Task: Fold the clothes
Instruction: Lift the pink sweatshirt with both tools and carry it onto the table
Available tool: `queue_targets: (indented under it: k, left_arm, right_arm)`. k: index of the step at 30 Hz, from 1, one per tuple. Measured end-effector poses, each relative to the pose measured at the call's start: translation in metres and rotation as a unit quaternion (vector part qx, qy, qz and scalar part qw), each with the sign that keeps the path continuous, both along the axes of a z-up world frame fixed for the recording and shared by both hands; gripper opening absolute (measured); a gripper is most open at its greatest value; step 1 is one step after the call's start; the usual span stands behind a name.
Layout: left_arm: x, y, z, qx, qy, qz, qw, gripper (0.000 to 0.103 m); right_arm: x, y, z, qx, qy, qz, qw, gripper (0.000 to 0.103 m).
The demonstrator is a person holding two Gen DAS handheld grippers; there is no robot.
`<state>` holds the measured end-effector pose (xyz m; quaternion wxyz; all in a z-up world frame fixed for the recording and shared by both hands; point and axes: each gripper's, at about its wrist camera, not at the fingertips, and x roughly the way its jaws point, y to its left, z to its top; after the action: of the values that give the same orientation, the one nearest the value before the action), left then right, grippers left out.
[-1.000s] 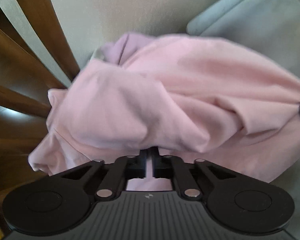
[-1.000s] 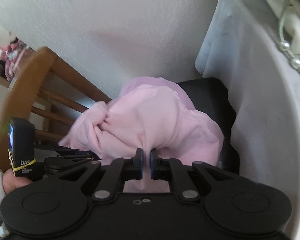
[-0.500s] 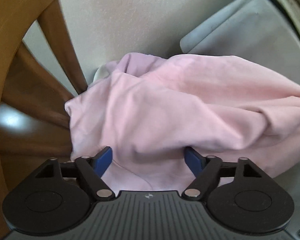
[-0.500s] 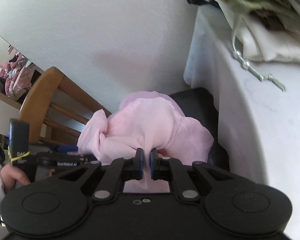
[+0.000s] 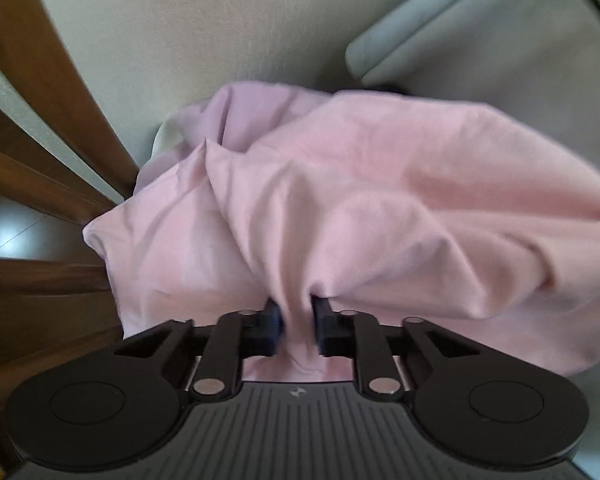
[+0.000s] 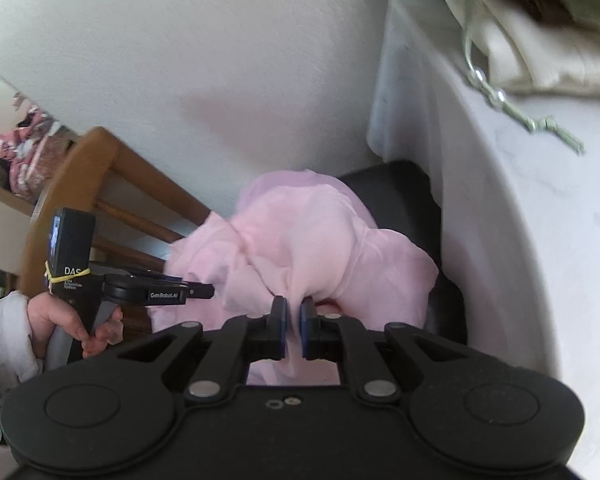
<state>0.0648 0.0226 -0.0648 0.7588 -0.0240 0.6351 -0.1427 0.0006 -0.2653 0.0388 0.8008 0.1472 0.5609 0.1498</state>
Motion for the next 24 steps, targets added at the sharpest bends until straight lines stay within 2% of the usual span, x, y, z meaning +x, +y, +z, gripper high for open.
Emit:
queue_targets:
  k: [3, 7, 10, 12, 15, 17, 19, 21, 24]
  left_arm:
    - [-0.011, 0.006, 0.031, -0.029, -0.025, -0.005, 0.9992, 0.010]
    - [-0.037, 0.010, 0.084, -0.058, -0.083, -0.028, 0.9945, 0.009]
    - [-0.057, 0.003, 0.124, -0.079, -0.123, -0.052, 0.9879, 0.009]
    - [-0.069, -0.006, 0.147, -0.095, -0.149, -0.071, 0.9818, 0.008]
    - [-0.094, -0.033, 0.183, -0.127, -0.186, -0.116, 0.9674, 0.008]
    - [-0.114, -0.058, 0.206, -0.153, -0.210, -0.155, 0.9530, 0.008]
    - [-0.135, -0.087, 0.225, -0.176, -0.226, -0.189, 0.9393, 0.008]
    - [-0.151, -0.114, 0.236, -0.194, -0.232, -0.211, 0.9295, 0.008]
    - [-0.183, -0.162, 0.255, -0.225, -0.243, -0.253, 0.9088, 0.008]
  right_arm:
    - [-0.015, -0.003, 0.028, 0.027, -0.026, 0.008, 0.999, 0.103]
    - [-0.041, -0.012, 0.071, 0.068, -0.072, 0.004, 0.995, 0.103]
    - [-0.066, -0.027, 0.103, 0.093, -0.111, -0.016, 0.989, 0.103]
    - [-0.089, -0.036, 0.122, 0.085, -0.136, -0.029, 0.987, 0.103]
    - [-0.128, -0.052, 0.147, 0.070, -0.173, -0.049, 0.981, 0.103]
    - [-0.160, -0.067, 0.164, 0.071, -0.202, -0.073, 0.974, 0.103]
    - [-0.195, -0.093, 0.178, 0.103, -0.232, -0.128, 0.959, 0.103]
    - [-0.233, -0.114, 0.195, 0.106, -0.269, -0.176, 0.941, 0.103]
    - [-0.296, -0.140, 0.216, 0.077, -0.311, -0.235, 0.918, 0.103]
